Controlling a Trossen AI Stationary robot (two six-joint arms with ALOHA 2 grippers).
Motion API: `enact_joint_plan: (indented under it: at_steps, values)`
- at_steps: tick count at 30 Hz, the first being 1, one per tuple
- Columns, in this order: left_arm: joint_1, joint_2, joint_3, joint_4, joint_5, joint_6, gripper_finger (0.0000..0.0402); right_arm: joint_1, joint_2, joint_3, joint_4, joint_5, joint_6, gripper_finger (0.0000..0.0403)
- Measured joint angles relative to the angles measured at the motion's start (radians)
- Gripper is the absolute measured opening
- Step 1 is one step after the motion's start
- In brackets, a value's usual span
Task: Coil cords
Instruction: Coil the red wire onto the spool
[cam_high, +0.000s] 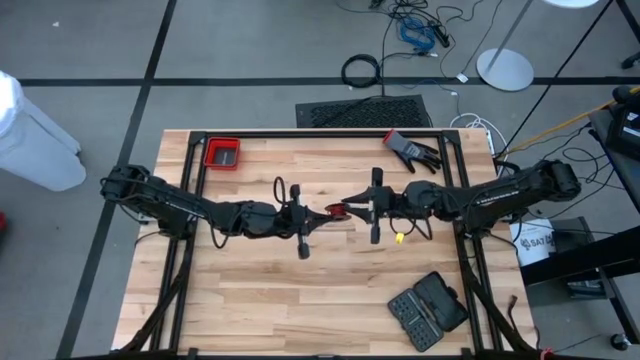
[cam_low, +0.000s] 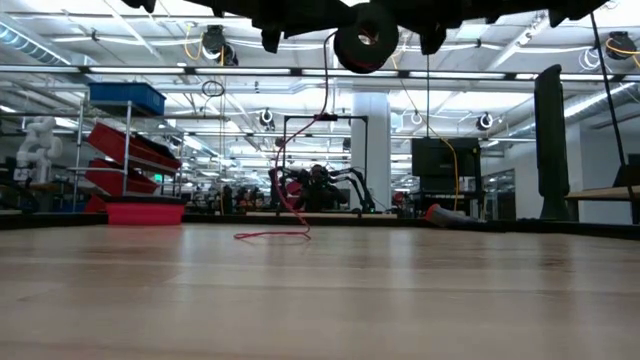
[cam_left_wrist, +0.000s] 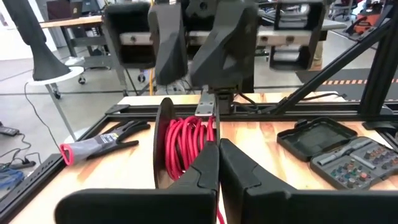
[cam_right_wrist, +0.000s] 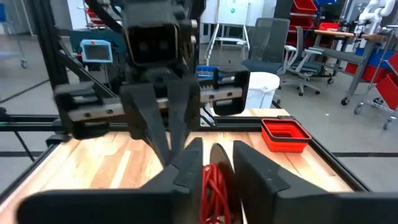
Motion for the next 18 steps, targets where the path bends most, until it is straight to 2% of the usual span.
enact_joint_plan:
  at_steps: [5,9,13,18]
  values:
    - [-0.002,-0.007,0.0,-0.002,-0.001,0.0,0.0002,0.011,-0.094,0.001,-0.118,0.026,0.038,0.0121]
    - [-0.012,-0.039,0.0,-0.018,0.0,-0.002,0.0001,0.029,-0.149,0.001,-0.239,0.028,0.059,0.0139]
    - [-0.024,-0.108,0.0,-0.066,-0.023,-0.052,0.0001,0.041,-0.142,-0.002,-0.265,0.027,0.055,0.0141]
    - [-0.063,-0.213,0.0,-0.16,-0.096,-0.051,0.0001,0.041,-0.059,-0.049,-0.182,-0.002,0.041,0.0141]
